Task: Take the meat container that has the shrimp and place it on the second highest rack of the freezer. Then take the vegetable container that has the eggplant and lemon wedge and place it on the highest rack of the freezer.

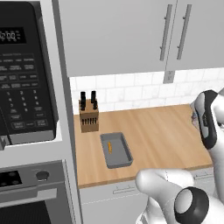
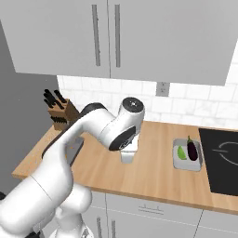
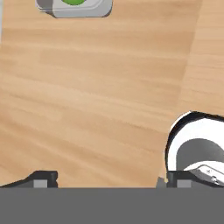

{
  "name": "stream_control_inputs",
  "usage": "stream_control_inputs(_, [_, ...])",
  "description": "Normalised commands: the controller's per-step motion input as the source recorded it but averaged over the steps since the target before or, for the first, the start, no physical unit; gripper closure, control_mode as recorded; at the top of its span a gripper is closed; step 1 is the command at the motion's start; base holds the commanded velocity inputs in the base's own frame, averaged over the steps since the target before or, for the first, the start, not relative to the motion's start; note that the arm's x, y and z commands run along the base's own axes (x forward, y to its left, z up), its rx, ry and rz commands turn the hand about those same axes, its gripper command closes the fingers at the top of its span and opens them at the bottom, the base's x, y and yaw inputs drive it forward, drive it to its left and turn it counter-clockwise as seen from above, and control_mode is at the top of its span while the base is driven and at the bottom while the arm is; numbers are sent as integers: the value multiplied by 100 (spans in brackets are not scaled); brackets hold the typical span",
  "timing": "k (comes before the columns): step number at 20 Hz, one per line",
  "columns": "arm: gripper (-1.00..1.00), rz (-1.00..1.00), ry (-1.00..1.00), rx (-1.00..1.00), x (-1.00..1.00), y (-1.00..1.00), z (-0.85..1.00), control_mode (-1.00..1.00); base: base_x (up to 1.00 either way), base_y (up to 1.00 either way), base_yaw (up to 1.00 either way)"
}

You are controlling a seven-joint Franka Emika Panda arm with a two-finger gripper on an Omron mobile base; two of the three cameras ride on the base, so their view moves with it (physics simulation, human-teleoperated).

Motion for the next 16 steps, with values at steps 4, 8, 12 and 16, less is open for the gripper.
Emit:
stream_control_inputs(4, [-100,-32,8,14,-15,-100,-32,-100,0,0,0])
stream_control_inputs(8, [-100,-26,12,2,-1,-100,-44,-100,0,0,0])
stream_control_inputs(12, [-100,-14,13,2,0,-100,-46,-100,0,0,0])
stream_control_inputs(16, [-100,-3,4,1,0,-100,-45,-100,0,0,0])
